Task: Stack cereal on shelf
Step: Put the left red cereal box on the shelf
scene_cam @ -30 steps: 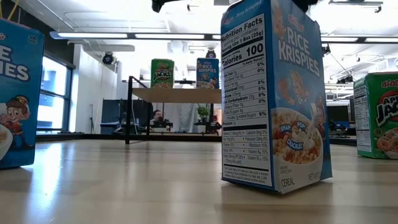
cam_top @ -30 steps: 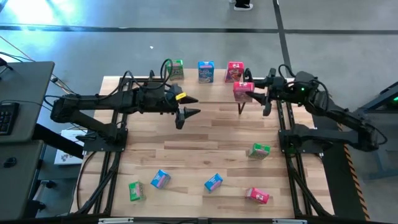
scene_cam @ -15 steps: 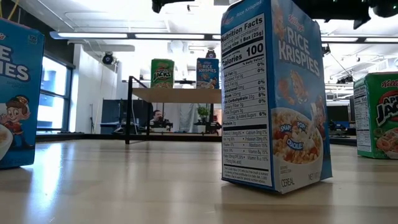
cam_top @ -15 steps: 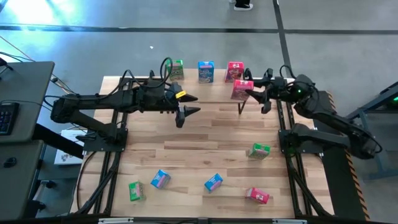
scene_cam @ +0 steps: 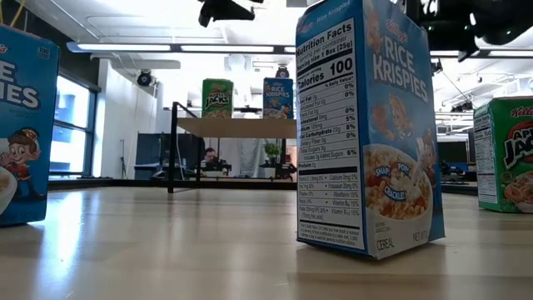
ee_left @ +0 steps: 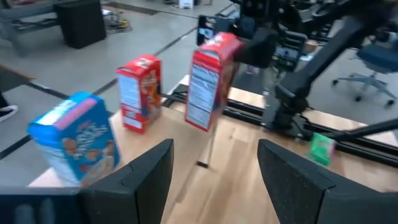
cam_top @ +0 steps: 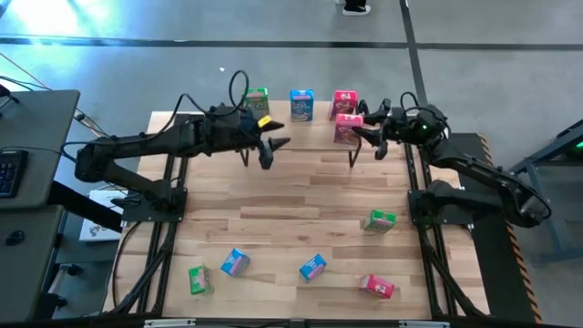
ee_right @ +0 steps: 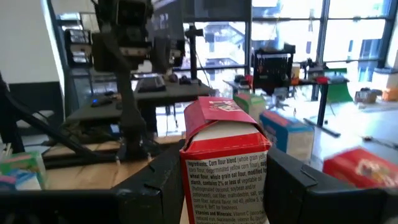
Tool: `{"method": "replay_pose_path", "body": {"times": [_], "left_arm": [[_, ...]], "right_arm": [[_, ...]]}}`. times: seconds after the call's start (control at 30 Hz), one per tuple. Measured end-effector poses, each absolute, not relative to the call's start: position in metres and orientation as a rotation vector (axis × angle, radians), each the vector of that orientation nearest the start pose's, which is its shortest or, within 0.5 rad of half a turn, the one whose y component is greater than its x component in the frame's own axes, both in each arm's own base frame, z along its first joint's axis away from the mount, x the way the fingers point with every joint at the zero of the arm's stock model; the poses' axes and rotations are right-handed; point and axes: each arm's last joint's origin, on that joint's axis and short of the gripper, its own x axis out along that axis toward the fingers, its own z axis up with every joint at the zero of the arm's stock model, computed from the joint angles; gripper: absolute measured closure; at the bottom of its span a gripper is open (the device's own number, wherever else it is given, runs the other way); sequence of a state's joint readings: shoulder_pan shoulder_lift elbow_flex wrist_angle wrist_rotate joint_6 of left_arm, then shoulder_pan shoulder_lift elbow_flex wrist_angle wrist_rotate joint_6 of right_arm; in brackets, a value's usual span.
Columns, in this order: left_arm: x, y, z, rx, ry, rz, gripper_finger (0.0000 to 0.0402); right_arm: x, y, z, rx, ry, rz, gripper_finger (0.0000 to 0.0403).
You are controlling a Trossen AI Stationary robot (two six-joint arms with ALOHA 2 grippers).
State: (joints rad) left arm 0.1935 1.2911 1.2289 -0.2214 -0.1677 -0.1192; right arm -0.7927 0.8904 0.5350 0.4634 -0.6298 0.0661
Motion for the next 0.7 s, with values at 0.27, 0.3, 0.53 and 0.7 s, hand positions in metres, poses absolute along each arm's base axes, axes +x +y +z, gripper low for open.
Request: {"method": "replay_pose_path", "body": {"times": [0.27, 0.3, 0.53, 0.7], "left_arm": [[0.276, 0.081, 0.375, -0.131, 0.259, 0.451, 0.0178], [0.276, 0.083, 0.375, -0.132, 0.259, 0.456, 0.0178], [0.275, 0.087, 0.375, -0.134, 0.258, 0.470, 0.0178], [0.275, 0.086, 0.375, -0.134, 0.258, 0.469, 0.0178]], "right_arm": [[0.154, -0.147, 0.276, 0.008, -0.050, -0.185, 0.0242], [0.155, -0.149, 0.274, 0.009, -0.048, -0.188, 0.0242], [0.157, -0.161, 0.266, 0.019, -0.033, -0.199, 0.0242], [0.158, -0.166, 0.263, 0.013, -0.038, -0.185, 0.0242]]}}
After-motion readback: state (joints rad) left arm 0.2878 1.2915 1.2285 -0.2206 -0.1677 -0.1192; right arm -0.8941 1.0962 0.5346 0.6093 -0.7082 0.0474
